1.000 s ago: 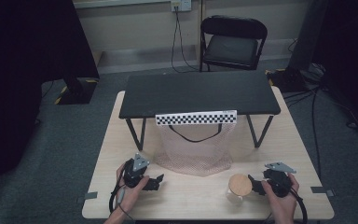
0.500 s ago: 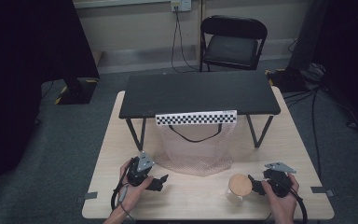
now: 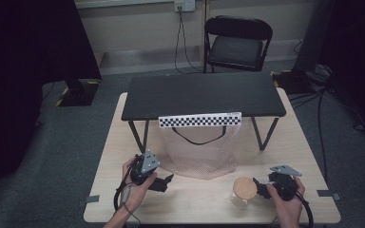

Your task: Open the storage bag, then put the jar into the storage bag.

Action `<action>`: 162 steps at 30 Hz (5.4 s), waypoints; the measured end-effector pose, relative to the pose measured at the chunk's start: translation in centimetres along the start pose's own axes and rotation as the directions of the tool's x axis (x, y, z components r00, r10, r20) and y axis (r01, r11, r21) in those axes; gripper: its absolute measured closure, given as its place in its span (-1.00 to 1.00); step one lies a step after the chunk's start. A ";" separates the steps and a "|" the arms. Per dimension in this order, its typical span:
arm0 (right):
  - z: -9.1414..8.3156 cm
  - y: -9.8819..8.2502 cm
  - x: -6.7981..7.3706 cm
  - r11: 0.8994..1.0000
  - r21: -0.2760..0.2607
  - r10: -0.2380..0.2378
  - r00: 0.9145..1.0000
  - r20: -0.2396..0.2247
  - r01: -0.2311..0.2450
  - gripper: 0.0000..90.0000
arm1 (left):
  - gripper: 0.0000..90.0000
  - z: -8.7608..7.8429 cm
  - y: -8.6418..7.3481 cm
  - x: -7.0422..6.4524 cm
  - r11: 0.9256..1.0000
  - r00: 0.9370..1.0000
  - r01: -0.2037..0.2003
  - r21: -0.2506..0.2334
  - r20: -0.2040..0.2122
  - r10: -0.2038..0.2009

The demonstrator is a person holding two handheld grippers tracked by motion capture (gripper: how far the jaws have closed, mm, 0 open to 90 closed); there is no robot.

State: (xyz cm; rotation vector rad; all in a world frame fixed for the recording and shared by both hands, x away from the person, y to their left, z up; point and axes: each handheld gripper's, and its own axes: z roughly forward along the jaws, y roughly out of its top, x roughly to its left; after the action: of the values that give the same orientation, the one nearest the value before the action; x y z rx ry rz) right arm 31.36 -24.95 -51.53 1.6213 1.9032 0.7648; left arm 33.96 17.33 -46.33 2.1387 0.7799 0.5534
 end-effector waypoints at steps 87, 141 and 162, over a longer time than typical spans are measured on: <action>0.0 0.0 0.0 1.000 0.000 0.000 1.000 0.000 0.000 -1.00 | -0.97 5.8 11.0 -3.1 0.846 0.818 -0.527 0.080 0.317 0.479; -0.6 0.0 -0.5 0.999 -0.022 0.023 0.998 -0.053 -0.024 -0.97 | -0.99 0.8 11.6 -3.3 0.870 0.747 -0.493 0.028 0.526 0.407; -2.9 0.6 -1.0 0.993 -0.104 0.055 0.996 -0.065 -0.062 -0.97 | -0.99 0.9 11.4 -3.2 0.867 0.746 -0.498 0.035 0.528 0.407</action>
State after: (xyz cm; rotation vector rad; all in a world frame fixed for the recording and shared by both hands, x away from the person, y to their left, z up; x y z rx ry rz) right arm 29.91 -26.06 -49.05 1.6112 1.8317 0.9348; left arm 36.17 8.89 -38.29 2.4961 -0.0047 0.1337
